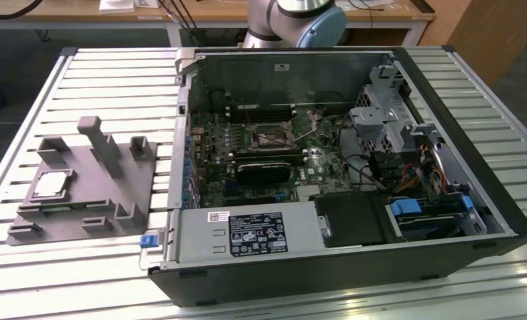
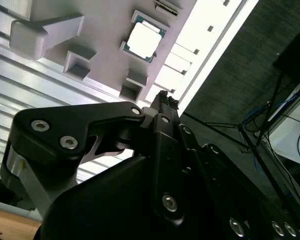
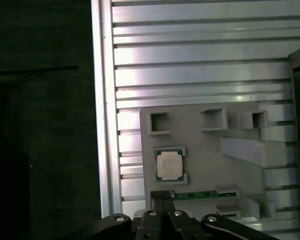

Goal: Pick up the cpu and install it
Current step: 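Pick up the cpu and move it towards the insertion slot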

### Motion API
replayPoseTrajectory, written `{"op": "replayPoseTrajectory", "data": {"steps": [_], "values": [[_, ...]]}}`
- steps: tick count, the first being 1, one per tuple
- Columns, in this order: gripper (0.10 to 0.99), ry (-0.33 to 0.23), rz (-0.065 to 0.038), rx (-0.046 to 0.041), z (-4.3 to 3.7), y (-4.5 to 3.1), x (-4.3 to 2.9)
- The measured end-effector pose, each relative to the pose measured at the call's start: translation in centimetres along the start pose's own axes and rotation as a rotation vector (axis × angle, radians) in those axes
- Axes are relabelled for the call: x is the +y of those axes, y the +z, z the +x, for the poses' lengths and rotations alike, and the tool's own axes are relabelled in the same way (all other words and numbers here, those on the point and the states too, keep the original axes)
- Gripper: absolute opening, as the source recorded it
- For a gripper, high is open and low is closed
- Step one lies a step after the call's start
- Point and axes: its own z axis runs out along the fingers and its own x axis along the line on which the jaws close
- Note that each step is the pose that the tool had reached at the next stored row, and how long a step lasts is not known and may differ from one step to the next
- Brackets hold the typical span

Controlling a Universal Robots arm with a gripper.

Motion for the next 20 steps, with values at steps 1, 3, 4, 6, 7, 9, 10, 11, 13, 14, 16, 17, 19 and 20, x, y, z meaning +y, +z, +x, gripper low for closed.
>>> {"op": "replayPoseTrajectory", "data": {"steps": [1,3,4,6,7,9,10,11,13,14,16,17,19,20], "values": [[0.106,0.000,0.000,0.0000,0.00,0.03,0.00],[0.106,0.000,0.000,-0.0001,0.00,0.13,0.00],[0.106,0.000,0.000,-0.0001,0.00,0.24,-0.01],[0.106,0.000,0.000,-0.0001,0.01,0.26,-0.01],[0.106,0.000,0.000,-0.0001,0.01,0.28,-0.01],[0.106,0.000,0.000,-0.0001,0.01,0.36,-0.02],[0.106,0.000,0.000,0.0000,0.01,0.45,-0.02],[0.106,0.000,0.000,-0.0001,0.01,0.47,-0.02],[0.106,0.000,0.000,-0.0002,0.01,0.51,-0.02],[0.106,0.000,0.000,-0.0004,-0.01,0.54,-0.02],[0.106,0.000,0.000,-0.0002,-0.05,0.57,-0.02],[0.106,0.000,0.000,-0.0001,-0.06,0.58,-0.02],[0.106,0.000,0.000,0.0000,-0.06,0.59,-0.02],[0.106,0.000,0.000,0.0000,-0.06,0.60,-0.02]]}}
